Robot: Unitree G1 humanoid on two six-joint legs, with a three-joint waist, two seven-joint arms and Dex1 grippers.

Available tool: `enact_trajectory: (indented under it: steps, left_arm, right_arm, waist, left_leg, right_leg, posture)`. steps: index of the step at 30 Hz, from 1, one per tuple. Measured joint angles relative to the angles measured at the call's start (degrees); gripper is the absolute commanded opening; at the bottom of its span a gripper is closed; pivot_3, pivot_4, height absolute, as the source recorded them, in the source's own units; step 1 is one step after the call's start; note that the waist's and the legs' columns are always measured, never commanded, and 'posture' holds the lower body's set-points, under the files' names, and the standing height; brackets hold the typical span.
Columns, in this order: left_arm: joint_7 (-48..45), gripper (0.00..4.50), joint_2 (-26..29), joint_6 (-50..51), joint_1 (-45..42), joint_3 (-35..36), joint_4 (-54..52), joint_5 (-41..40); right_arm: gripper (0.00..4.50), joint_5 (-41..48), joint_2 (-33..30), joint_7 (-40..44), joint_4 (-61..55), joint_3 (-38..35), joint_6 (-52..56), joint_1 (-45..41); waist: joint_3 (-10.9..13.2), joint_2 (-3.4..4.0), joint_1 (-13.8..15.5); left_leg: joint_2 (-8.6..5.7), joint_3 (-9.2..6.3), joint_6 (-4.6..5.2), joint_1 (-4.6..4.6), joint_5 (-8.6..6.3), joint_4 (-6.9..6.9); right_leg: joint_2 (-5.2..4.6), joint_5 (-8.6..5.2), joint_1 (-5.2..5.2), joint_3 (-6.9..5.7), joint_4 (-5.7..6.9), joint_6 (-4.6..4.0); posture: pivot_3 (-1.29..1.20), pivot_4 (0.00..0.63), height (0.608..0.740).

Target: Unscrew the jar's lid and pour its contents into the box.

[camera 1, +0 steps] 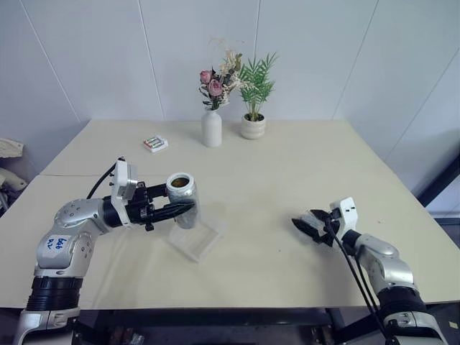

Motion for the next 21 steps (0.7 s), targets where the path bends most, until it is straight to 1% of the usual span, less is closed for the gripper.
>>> enact_trajectory:
  steps: [4, 8, 11, 13, 17, 21]
  left_arm:
    - [-0.06, 2.20, 0.60, 0.27, 0.01, 0.00, 0.88, 0.01]
    - [-0.02, 2.20, 2.82, 0.71, 0.08, 0.02, 1.52, 0.38]
    - [-0.06, 2.20, 5.01, 0.41, 0.20, 0.26, 2.04, 1.07]
    - [-0.05, 2.20, 5.91, -0.42, 0.27, 1.09, 2.78, 1.81]
    - [0.09, 2.20, 8.47, -3.01, 0.26, 1.82, 7.10, 4.28]
    - [0.37, 2.20, 9.49, -4.59, 0.21, 2.11, 9.83, 6.08]
  right_arm:
    - [4.45, 1.84, -2.54, 2.71, -5.23, -0.35, 2.38, 0.20]
    - [4.45, 6.54, -5.47, 7.86, -17.99, 0.44, 9.14, 1.36]
    - [4.45, 9.16, -7.88, 11.18, -28.13, 3.18, 14.10, 0.41]
    - [4.45, 9.96, -8.74, 12.96, -32.69, 5.01, 16.06, -0.76]
    - [4.45, 12.13, -9.60, 15.44, -39.47, 8.34, 20.00, -2.39]
    - [4.45, 12.93, -9.73, 15.82, -43.31, 9.02, 20.29, -3.36]
  waist:
    - [0.00, 0.00, -0.03]
    - [0.01, 0.01, -0.11]
    - [0.01, 0.01, -0.11]
    - [0.01, 0.01, 0.03]
    - [0.01, 0.01, 0.11]
    - [0.01, 0.01, 0.25]
  left_leg:
    - [0.00, 0.00, 0.00, -0.01, 0.00, -0.01]
    - [0.02, -0.01, 0.00, -0.01, 0.00, -0.02]
    - [0.02, -0.01, 0.00, 0.01, -0.01, -0.01]
    - [0.02, 0.00, 0.00, 0.01, 0.00, 0.00]
    - [0.02, 0.00, 0.00, -0.02, -0.01, -0.01]
    - [0.02, 0.00, 0.01, -0.04, -0.03, -0.02]
  right_leg:
    - [0.00, 0.00, -0.01, 0.00, 0.00, 0.00]
    - [0.02, 0.00, -0.03, 0.00, 0.00, 0.00]
    - [0.02, 0.00, -0.02, 0.00, 0.01, 0.00]
    - [0.01, -0.01, -0.01, 0.00, -0.02, -0.01]
    - [0.01, -0.02, -0.04, 0.00, -0.05, -0.03]
    - [-0.01, -0.02, -0.03, -0.01, -0.09, -0.03]
  posture:
    - [0.00, 0.150, 0.740]
    - [0.00, 0.150, 0.740]
    - [0.00, 0.150, 0.740]
    - [0.00, 0.150, 0.740]
    - [0.00, 0.150, 0.740]
    - [0.00, 0.150, 0.740]
